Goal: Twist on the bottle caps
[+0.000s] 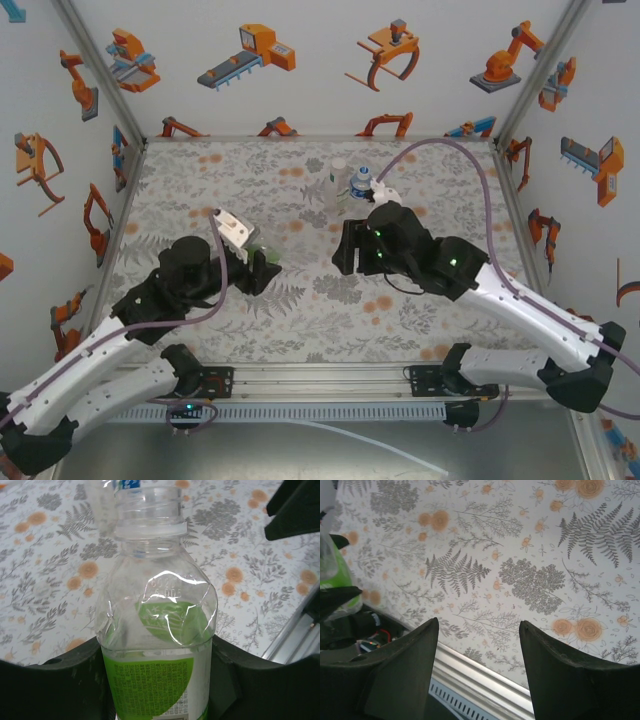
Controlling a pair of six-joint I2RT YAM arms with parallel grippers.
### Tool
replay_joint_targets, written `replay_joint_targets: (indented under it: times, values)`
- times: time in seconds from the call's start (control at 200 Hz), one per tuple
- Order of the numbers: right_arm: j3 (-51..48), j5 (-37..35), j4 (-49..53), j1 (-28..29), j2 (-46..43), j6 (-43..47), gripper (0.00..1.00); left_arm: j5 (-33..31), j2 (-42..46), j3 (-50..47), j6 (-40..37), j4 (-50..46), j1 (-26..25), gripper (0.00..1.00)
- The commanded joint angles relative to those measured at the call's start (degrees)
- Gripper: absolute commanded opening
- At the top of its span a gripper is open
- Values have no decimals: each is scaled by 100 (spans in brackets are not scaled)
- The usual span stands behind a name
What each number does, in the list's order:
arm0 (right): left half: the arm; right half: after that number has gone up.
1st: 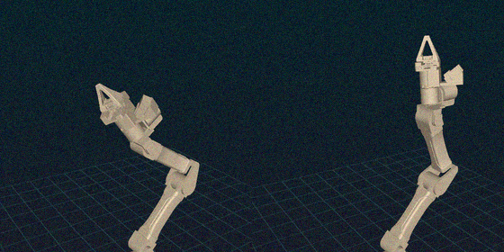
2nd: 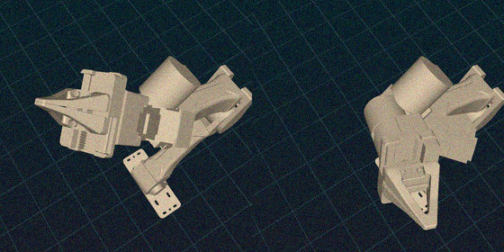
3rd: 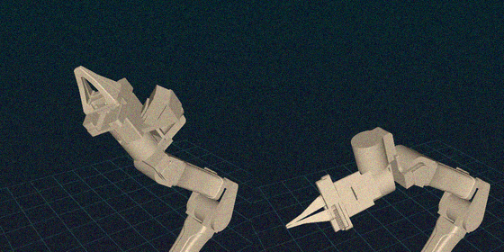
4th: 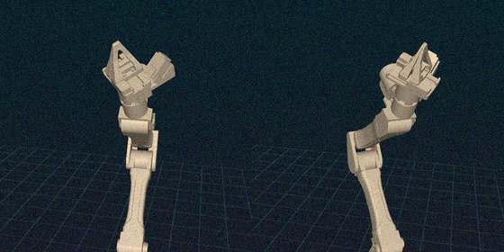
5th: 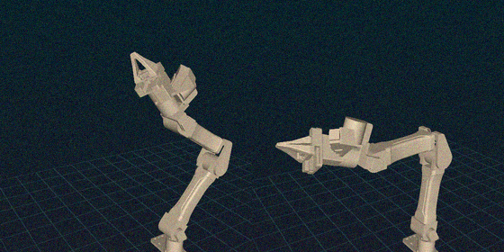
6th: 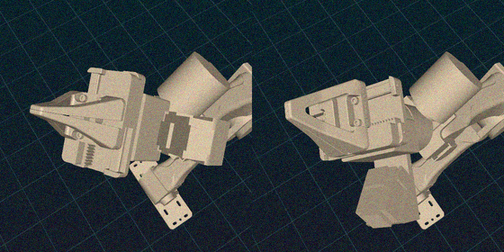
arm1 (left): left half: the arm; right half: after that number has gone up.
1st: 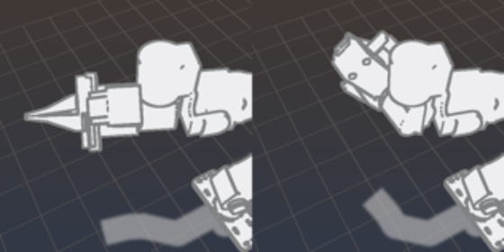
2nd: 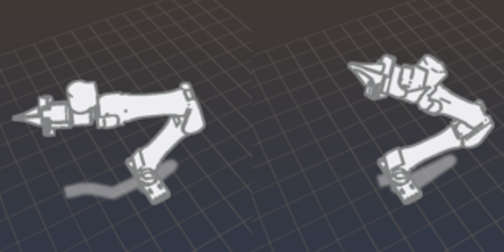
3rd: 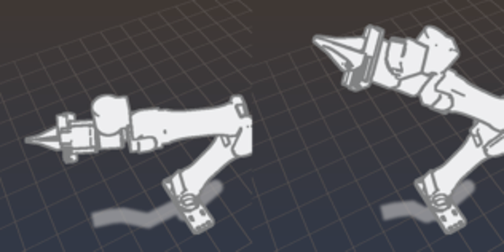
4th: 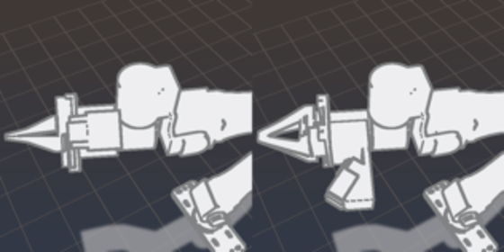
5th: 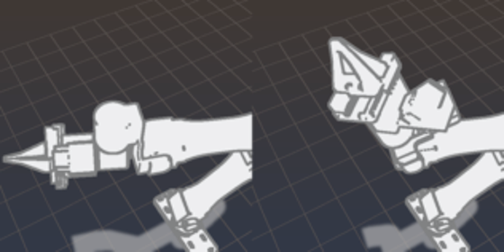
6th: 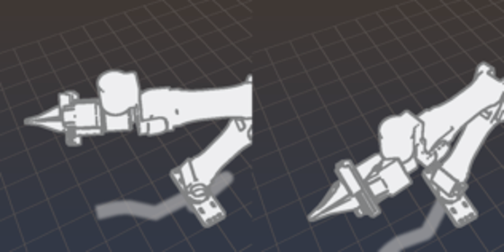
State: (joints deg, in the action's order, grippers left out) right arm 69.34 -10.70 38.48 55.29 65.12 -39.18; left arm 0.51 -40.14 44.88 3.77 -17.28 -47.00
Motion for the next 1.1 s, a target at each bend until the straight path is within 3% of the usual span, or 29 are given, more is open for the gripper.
replay_joint_targets:
  times: [0.0, 0.295, 0.511, 0.686, 1.097]
  values:
    - [17, -261, -172, 23, 297, 398, 60, 567, -42, 100, 226, -164, 535, 6]
    - [334, 192, -1199, -357, 1550, 910, 59, 2263, -197, 67, 270, -368, 2247, 6]
    - [824, 745, -2132, -687, 2700, 1397, 59, 2885, -291, 22, 203, -416, 3239, 5]
    - [1428, 797, -2725, -765, 3700, 1824, 56, 2860, -273, -54, -57, -492, 3731, 5]
    - [3353, 621, -3083, -789, 6026, 2456, 45, 1991, -17, -320, -170, -361, 3787, 7]
